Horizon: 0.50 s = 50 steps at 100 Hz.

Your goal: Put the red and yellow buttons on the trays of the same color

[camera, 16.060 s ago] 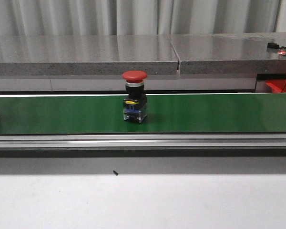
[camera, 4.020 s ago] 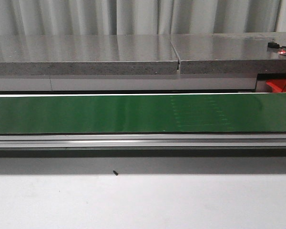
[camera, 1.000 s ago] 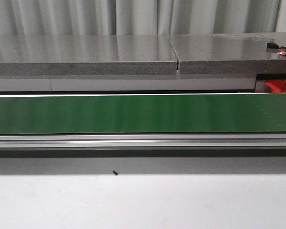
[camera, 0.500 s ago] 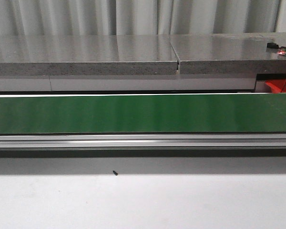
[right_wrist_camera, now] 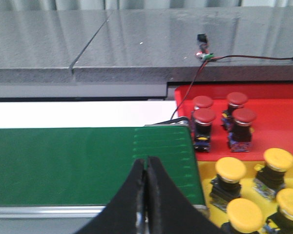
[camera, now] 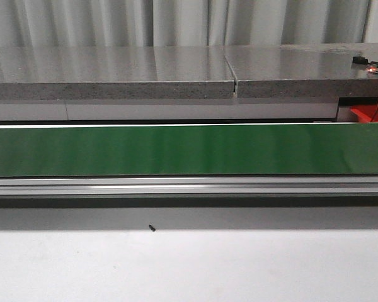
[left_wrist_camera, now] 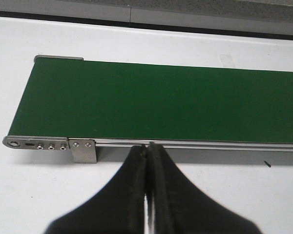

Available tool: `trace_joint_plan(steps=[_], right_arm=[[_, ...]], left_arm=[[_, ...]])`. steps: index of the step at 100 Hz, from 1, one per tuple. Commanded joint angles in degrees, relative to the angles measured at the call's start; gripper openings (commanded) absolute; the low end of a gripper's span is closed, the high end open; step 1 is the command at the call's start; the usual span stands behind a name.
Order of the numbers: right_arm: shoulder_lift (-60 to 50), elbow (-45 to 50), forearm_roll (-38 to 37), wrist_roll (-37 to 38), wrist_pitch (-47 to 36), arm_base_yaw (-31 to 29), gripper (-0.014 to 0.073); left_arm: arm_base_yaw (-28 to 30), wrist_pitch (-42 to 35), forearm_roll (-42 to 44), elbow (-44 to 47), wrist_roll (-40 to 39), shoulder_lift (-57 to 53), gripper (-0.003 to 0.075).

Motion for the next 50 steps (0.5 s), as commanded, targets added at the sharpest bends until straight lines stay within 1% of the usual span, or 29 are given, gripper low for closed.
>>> trace_joint_plan(steps=[1, 11, 16, 21, 50], right_arm=[[-0.64, 0.53, -7.43, 7.36, -9.28, 1.09, -0.0063], [-1.29, 3.70, -14.21, 14.33, -14.18, 1.64, -0.0063], [-1.92, 5.14, -16.50, 17.48, -15.19, 1.68, -0.0063], [-2.99, 6.38, -18.26, 19.00, -15.71, 1.68, -0.0063], [-13.12, 12.44, -18.20, 19.23, -16.19, 1.68, -0.0063]], left_arm=[[-0.43, -3.80, -0.26, -1.49, -0.42, 0.31, -0.0019], [-0.43, -3.80, -0.26, -1.49, -0.42, 0.31, -0.0019], [-0.43, -3.80, -0.26, -1.49, -0.42, 0.31, -0.0019], [-0.43, -3.80, -0.26, -1.49, -0.42, 0.31, -0.0019], [-0.43, -3.80, -0.26, -1.49, -0.42, 0.31, -0.0019]])
